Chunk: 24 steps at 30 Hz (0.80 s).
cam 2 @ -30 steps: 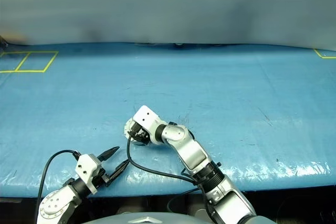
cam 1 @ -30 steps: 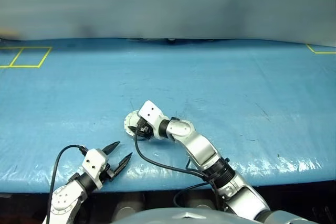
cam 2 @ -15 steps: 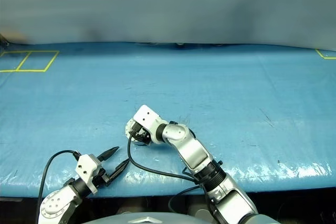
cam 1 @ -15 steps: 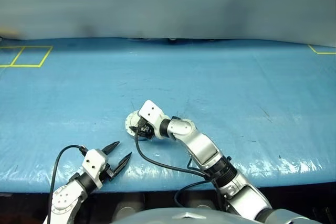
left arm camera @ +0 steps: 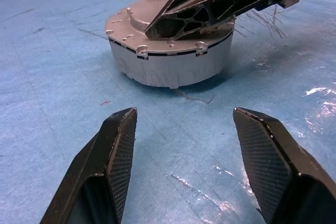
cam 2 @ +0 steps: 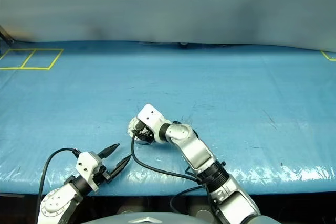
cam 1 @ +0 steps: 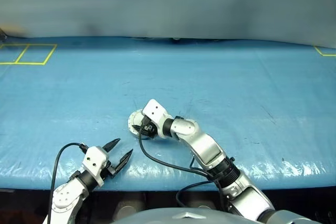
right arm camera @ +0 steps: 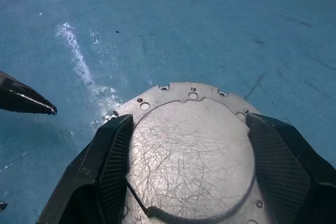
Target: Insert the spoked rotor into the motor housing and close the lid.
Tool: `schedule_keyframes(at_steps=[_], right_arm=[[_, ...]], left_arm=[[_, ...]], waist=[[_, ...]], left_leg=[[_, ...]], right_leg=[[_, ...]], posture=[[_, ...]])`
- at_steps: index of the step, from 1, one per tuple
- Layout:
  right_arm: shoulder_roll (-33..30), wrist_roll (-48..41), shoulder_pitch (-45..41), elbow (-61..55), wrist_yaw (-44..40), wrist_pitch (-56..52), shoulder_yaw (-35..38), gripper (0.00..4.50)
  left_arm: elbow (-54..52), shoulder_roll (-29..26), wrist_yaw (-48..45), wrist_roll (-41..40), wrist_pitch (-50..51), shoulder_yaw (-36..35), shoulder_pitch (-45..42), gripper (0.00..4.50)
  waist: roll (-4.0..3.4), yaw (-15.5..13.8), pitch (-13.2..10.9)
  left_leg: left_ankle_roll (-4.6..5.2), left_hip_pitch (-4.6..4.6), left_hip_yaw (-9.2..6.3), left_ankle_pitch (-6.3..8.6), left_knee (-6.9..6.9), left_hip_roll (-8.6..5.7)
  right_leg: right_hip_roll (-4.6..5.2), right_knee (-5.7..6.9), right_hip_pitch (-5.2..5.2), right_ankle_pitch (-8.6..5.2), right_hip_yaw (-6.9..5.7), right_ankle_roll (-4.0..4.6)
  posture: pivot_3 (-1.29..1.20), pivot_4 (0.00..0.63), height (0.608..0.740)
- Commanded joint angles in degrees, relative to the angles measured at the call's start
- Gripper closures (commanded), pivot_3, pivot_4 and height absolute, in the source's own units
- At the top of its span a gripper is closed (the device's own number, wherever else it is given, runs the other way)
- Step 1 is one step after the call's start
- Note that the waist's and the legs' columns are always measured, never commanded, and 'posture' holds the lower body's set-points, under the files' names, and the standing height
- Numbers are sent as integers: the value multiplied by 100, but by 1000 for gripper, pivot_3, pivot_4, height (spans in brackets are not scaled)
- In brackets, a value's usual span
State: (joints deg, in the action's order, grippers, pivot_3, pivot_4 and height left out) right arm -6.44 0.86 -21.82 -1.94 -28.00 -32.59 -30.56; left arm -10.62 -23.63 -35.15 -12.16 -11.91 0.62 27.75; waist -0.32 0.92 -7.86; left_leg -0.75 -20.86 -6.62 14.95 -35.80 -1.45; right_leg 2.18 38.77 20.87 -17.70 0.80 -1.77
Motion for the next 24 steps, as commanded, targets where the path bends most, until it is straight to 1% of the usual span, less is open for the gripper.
schedule_keyframes(at_steps=[1,4,5,6,10,13,17,19,22,24], right_arm=[[-241,22,231,135,-75,49,176,1424],[-171,-273,321,-146,-278,173,307,1424],[-153,-300,334,-206,-287,143,328,1424],[-142,-285,335,-234,-266,113,331,1424],[-122,-232,314,-119,-233,-94,269,1424],[-137,-130,295,134,-188,-217,185,1424],[-196,-97,275,210,-248,-303,106,1424],[-197,-93,286,215,-255,-290,100,1424],[-185,-72,291,256,-249,-270,98,1424],[-178,-58,292,270,-235,-260,100,1424]], left_arm=[[-279,3,22,-3,27,3,23,1391],[-293,-1,17,-8,45,-3,30,1391],[-287,-3,12,-12,42,-8,32,1391],[-277,-5,5,-16,34,-13,34,1391],[-217,-1,-12,-15,-4,-19,20,1391],[-177,84,119,7,-41,-73,-11,1391],[-137,394,407,-273,67,-281,-318,1391],[-88,487,436,-317,-39,-349,-439,1391],[29,475,344,-332,-69,-387,-641,1969],[186,413,258,-254,-91,-357,-815,2663]], waist=[[-1,-12,-5],[3,-13,-11],[5,-9,-13],[8,-5,-18],[19,27,-28],[18,43,-29],[18,31,-31],[18,29,-30],[20,34,-29],[20,39,-29]], left_leg=[[1,-9,0,-1,-1,-1],[1,-46,-5,-1,-1,-2],[1,-69,-9,-2,-2,-3],[2,-82,-9,-1,-2,-3],[3,-99,-6,2,0,-3],[8,-99,-3,6,0,-4],[11,-79,-5,8,-2,-5],[7,-78,-9,5,-6,-3],[6,-73,-8,3,-12,-4],[7,-73,-7,3,-13,-8]], right_leg=[[0,0,9,1,0,-1],[-2,-1,42,6,-4,0],[-4,-1,63,20,-5,18],[-6,-1,73,23,-4,18],[-3,-3,66,24,-4,19],[0,-9,65,23,-4,19],[0,-10,66,23,-5,18],[-4,-9,64,23,-8,18],[-6,-6,57,26,-7,14],[-7,-7,57,29,-5,10]], posture=[[0,150,740],[0,150,740],[0,150,740],[0,150,740],[0,150,740],[0,150,740],[0,150,740],[0,150,740],[0,150,740],[0,150,740]])
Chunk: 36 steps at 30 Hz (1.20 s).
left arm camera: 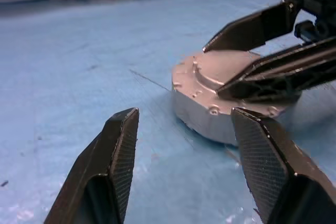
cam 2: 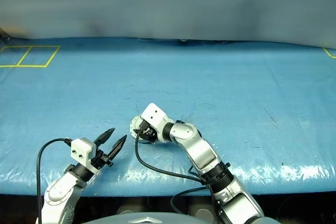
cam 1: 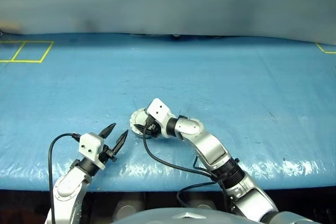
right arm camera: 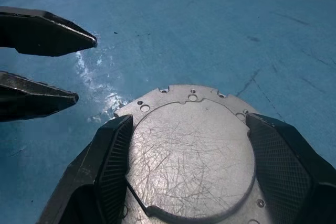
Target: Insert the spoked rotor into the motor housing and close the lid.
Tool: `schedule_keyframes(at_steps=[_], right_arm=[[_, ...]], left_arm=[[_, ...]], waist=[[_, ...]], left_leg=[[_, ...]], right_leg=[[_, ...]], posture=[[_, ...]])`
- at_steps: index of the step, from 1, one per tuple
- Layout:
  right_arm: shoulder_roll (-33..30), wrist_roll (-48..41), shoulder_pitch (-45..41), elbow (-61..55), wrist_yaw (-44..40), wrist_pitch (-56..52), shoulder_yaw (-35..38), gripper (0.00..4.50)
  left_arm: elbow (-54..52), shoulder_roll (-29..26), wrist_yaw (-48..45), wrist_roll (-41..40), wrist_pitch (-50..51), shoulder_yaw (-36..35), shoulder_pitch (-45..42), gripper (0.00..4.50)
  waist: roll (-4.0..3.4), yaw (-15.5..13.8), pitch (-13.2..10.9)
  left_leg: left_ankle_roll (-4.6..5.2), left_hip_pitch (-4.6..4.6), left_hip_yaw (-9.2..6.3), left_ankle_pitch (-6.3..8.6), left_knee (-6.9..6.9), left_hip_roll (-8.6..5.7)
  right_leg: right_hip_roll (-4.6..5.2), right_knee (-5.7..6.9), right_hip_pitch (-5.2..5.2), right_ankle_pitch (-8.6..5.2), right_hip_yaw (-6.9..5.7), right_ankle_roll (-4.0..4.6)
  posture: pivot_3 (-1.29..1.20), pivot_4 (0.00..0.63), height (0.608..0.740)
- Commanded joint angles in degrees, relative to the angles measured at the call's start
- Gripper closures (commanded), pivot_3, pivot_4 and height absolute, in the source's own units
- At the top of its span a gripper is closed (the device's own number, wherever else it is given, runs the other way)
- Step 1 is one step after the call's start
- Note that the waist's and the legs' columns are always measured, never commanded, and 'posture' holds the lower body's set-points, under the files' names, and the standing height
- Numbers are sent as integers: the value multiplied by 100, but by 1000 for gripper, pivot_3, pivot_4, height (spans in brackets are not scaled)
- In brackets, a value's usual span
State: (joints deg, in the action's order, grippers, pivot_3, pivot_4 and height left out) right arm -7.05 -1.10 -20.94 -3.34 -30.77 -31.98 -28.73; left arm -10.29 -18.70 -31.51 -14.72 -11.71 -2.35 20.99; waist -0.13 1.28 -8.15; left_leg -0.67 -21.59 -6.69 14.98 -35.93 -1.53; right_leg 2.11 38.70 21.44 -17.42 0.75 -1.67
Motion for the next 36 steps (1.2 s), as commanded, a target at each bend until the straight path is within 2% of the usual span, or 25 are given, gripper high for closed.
schedule_keyframes(at_steps=[1,5,6,19,36], right_arm=[[-113,142,204,416,50,-317,-81,1424],[-102,160,206,424,87,-301,-77,1424],[-99,161,208,422,95,-299,-74,1424],[-116,162,281,358,147,-311,-54,1424],[-101,168,292,349,145,-312,-75,1424]], left_arm=[[250,-102,-159,31,-119,-30,-226,3031],[722,-126,-272,221,-196,99,-592,4345],[850,-122,-296,273,-226,131,-690,4467],[1568,74,-504,172,-397,220,-1540,4467],[959,93,-713,-42,292,409,-1685,4467]], waist=[[1,3,1],[-1,0,1],[0,1,2],[3,-14,6],[4,-33,9]], left_leg=[[0,0,0,0,0,0],[-1,0,-1,0,-1,1],[-1,2,-2,-1,-2,0],[-2,3,-5,-3,-10,0],[0,5,-6,-4,-14,-4]], right_leg=[[-1,0,0,1,0,0],[-2,2,-2,1,0,0],[-2,3,-2,2,-1,-1],[-3,11,-7,6,-1,-4],[-2,10,-23,8,0,-7]], posture=[[0,150,740],[0,150,740],[0,150,740],[0,150,740],[0,150,740]])
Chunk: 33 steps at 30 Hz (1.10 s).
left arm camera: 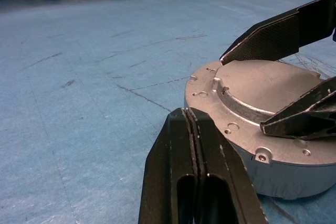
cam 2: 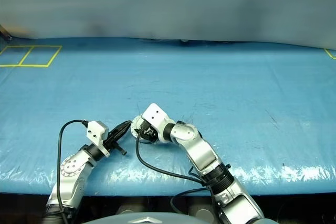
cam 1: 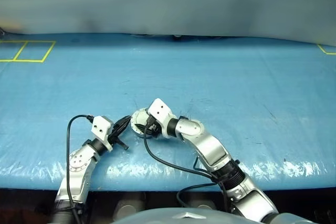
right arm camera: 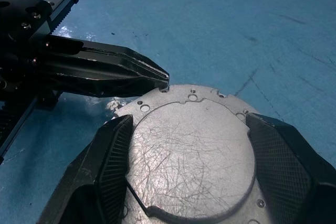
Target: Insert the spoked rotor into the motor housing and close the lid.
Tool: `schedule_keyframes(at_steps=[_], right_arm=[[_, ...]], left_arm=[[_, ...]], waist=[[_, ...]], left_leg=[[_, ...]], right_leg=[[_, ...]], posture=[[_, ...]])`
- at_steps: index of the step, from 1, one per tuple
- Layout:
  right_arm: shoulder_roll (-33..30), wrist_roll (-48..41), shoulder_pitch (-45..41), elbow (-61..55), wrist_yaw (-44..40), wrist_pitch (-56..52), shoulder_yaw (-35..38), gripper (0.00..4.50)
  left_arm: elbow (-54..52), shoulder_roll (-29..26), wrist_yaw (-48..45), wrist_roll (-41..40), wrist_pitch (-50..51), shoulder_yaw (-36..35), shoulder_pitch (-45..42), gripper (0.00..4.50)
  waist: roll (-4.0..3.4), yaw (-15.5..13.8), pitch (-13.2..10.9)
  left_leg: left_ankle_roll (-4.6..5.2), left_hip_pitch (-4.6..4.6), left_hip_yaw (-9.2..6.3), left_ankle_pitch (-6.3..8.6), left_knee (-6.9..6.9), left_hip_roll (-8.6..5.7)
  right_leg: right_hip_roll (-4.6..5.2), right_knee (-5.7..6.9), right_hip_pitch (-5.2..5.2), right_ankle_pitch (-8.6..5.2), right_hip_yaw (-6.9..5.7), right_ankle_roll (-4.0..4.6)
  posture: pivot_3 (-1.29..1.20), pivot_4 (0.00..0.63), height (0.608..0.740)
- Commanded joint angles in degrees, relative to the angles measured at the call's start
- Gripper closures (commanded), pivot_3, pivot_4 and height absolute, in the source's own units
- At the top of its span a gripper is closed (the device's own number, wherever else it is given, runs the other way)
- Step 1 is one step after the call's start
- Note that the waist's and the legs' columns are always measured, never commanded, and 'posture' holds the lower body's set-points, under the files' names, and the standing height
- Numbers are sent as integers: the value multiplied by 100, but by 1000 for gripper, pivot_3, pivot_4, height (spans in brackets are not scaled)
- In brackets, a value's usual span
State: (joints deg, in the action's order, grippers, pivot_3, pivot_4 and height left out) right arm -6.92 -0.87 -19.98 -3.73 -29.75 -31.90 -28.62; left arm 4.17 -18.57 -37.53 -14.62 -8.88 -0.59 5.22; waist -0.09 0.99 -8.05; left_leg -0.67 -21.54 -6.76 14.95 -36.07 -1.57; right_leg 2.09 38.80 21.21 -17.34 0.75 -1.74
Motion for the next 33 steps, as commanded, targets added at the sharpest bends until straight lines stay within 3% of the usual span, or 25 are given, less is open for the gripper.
schedule_keyframes(at_steps=[1,33], right_arm=[[-119,143,202,383,42,-321,-84,1424],[-123,155,179,448,31,-294,-92,1424]], left_arm=[[-530,99,-64,-54,12,202,-110,4467],[-654,47,312,291,164,150,228,4467]], waist=[[0,-9,0],[-2,24,5]], left_leg=[[0,0,0,0,0,0],[-1,2,1,-2,-2,0]], right_leg=[[0,0,0,0,0,-1],[-3,2,-12,3,3,-2]], posture=[[0,150,740],[0,150,740]])
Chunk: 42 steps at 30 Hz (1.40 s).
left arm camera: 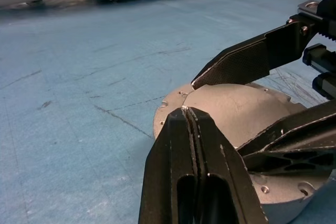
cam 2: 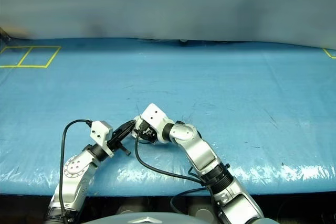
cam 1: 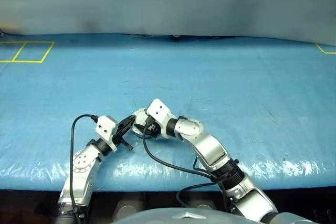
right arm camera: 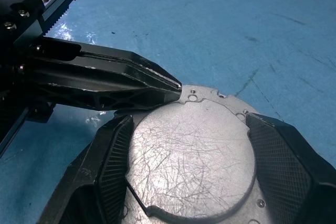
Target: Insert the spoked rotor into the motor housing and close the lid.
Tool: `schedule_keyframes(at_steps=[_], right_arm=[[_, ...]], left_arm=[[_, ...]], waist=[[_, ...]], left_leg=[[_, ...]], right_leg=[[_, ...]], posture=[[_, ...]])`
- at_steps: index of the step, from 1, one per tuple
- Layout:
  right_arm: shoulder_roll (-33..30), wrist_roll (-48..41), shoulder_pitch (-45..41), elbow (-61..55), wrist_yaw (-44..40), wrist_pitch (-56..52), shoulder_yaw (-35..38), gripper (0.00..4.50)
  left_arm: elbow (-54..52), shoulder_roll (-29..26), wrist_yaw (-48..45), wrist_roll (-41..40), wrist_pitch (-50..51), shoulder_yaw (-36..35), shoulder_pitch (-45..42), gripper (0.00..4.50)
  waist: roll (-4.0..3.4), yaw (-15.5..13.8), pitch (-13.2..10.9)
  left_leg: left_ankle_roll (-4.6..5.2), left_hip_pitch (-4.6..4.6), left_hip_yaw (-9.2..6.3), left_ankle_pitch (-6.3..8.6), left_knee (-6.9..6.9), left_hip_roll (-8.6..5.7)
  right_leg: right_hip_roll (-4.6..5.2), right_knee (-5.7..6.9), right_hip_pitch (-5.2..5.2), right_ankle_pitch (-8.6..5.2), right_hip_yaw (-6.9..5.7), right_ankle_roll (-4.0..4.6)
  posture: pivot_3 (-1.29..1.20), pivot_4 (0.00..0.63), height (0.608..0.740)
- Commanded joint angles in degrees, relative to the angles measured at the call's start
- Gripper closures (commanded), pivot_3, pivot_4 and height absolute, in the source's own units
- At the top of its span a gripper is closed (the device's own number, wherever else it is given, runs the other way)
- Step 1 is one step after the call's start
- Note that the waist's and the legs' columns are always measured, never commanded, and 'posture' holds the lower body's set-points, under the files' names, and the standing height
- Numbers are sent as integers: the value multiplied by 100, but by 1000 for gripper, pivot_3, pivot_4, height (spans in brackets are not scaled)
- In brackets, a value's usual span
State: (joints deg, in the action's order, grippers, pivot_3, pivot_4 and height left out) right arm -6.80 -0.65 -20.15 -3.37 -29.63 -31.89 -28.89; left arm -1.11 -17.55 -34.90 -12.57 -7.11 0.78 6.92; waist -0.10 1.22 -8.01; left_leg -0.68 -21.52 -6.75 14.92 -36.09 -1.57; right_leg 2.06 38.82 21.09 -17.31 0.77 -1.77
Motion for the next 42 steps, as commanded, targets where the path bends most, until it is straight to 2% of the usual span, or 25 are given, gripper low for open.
schedule_keyframes(at_steps=[1,14,18,24,27,30,36,42], right_arm=[[-138,134,196,410,20,-297,-63,1424],[-129,44,199,378,-51,-322,-1,1424],[-120,-16,253,274,10,-221,186,133],[-112,-706,458,-500,-320,-265,763,26],[-9,-1679,558,-1207,-547,-800,1481,26],[176,-2470,585,-1406,-445,-1457,2117,26],[272,-3378,788,-707,-29,-2997,3135,26],[617,-3789,862,94,277,-3694,3549,26]], left_arm=[[-118,-57,44,92,-5,18,63,4467],[-84,-278,-132,197,245,198,-111,4467],[-41,-278,-131,233,221,213,-124,4500],[-25,-275,-133,238,194,223,-100,4500],[-18,-277,-133,242,176,223,-79,4500],[-11,-278,-133,248,155,219,-68,4500],[20,-255,-117,270,115,234,-102,4500],[23,-245,-116,303,81,234,-106,4500]], waist=[[-1,1,1],[-20,-7,20],[-18,-4,22],[-18,-6,21],[-16,-12,19],[-21,0,14],[-21,-13,14],[-28,35,16]], left_leg=[[0,3,0,0,0,0],[2,20,0,1,0,-2],[4,26,1,2,0,-4],[4,28,1,2,0,-2],[4,7,0,2,0,-2],[5,-10,-1,2,-1,-1],[8,-11,3,4,4,-3],[11,-8,12,6,4,3]], right_leg=[[0,0,-1,0,0,0],[1,0,-3,0,-1,0],[2,-1,-4,0,0,0],[2,-1,-13,0,1,-1],[2,0,-13,0,1,-1],[2,0,2,1,2,0],[5,-2,2,0,3,1],[0,1,3,0,10,1]], posture=[[0,150,740],[0,150,740],[0,150,740],[0,150,740],[0,150,740],[0,150,740],[0,150,740],[0,150,740]])
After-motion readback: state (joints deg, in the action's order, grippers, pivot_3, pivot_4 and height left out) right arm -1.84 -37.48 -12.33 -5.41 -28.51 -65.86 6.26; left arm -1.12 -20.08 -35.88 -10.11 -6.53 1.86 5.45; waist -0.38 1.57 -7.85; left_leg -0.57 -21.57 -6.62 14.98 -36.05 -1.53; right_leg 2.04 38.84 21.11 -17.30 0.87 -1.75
